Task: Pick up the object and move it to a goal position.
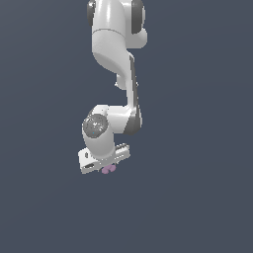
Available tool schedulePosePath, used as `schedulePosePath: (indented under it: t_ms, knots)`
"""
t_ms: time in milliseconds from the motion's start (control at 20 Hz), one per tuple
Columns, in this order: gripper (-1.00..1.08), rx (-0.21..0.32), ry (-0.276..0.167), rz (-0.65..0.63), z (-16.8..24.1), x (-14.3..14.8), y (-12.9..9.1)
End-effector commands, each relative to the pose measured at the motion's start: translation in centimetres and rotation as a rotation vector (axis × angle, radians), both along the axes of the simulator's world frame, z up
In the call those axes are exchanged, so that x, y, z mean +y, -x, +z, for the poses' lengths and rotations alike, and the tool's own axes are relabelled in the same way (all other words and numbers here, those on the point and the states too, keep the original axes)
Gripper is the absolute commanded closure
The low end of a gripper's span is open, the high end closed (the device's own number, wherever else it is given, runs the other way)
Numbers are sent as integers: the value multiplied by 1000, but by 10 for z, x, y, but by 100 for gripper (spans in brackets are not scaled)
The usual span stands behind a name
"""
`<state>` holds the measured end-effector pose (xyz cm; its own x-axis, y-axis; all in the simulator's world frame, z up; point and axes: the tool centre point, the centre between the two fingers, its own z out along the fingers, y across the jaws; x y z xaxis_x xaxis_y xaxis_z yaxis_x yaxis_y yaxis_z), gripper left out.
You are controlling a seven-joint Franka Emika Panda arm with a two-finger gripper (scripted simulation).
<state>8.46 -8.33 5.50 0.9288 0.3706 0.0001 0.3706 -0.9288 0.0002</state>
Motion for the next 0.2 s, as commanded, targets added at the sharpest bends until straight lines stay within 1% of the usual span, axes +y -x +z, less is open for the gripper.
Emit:
schedulePosePath:
  t_ms: [0, 150]
  knots:
    - [108, 0, 0, 1, 1, -3, -3]
    - [108, 0, 0, 1, 1, -4, -4]
